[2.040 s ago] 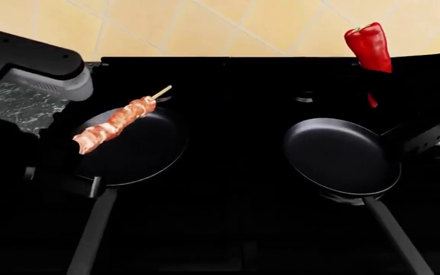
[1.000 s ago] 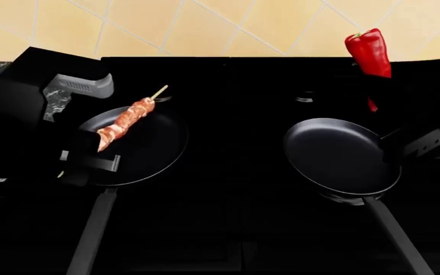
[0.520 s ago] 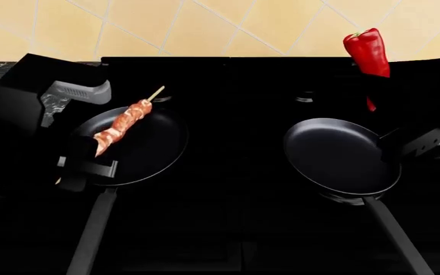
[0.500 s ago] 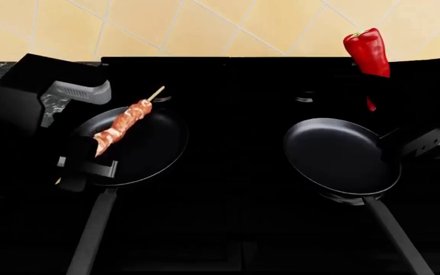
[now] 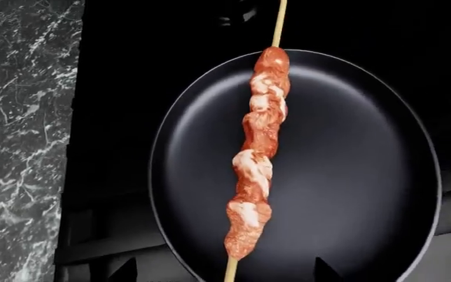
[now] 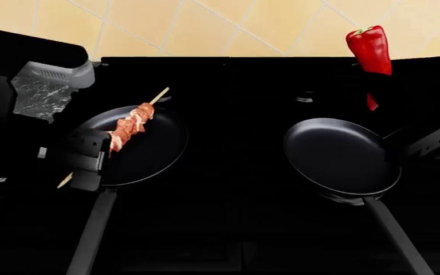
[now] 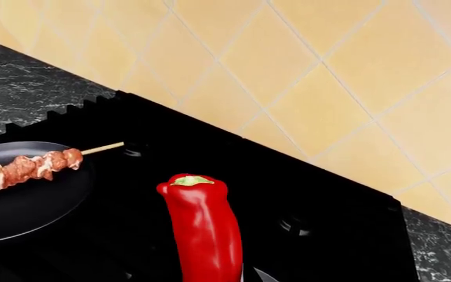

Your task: Place both pans onto different burners. Then place the chili pepper and the skewer on different pans.

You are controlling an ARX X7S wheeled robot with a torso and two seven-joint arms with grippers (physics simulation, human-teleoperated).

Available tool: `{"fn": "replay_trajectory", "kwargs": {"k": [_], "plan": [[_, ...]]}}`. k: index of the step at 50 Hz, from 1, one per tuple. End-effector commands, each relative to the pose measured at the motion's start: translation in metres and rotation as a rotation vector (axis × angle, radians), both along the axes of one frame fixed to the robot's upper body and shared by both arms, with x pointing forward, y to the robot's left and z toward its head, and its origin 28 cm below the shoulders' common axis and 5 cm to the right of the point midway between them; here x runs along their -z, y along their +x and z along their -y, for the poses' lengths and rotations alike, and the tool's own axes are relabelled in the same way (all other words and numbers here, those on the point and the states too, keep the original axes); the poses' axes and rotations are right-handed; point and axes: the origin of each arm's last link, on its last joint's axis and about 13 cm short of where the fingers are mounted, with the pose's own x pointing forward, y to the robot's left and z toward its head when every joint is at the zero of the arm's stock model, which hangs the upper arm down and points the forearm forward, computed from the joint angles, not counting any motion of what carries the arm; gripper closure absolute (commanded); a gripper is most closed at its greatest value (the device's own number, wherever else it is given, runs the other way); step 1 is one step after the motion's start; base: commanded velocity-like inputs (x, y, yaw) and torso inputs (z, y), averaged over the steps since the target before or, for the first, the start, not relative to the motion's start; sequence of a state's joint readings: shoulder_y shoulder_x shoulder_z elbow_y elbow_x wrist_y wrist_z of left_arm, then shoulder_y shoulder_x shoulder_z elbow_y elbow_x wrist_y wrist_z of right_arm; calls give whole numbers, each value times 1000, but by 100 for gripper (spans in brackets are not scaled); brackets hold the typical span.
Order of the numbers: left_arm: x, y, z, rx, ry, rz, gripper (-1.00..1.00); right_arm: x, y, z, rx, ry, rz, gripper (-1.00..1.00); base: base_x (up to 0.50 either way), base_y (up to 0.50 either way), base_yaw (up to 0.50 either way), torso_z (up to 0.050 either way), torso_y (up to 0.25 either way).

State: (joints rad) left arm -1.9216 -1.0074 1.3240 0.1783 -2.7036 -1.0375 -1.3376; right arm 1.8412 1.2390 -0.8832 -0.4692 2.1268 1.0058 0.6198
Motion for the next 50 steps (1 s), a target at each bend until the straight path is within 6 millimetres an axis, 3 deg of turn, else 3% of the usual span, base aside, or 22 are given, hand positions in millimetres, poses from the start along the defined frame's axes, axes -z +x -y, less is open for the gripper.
{"fn": "replay_trajectory", "kwargs": {"k": [1,8,17,24,35,50], "plan": [[-17,-22,-2,-2,-15,130,-100,3,0,-1,-11,-16,5,100,0,0,0,0,0],[-19,-42,0,3,-87,275,-100,6,4,-4,-18,-8,2,100,0,0,0,0,1],[-3,-64,-1,-15,-181,420,-100,11,6,-6,-17,-6,-6,100,0,0,0,0,0],[12,-65,0,-27,-226,512,-100,15,11,-9,-4,-15,-18,100,0,0,0,0,0],[17,-67,7,-2,-278,594,-100,14,11,-8,53,-43,-24,100,0,0,0,0,0],[20,-67,6,-7,-295,607,-100,15,14,-8,145,-94,-210,100,0,0,0,0,0]]}}
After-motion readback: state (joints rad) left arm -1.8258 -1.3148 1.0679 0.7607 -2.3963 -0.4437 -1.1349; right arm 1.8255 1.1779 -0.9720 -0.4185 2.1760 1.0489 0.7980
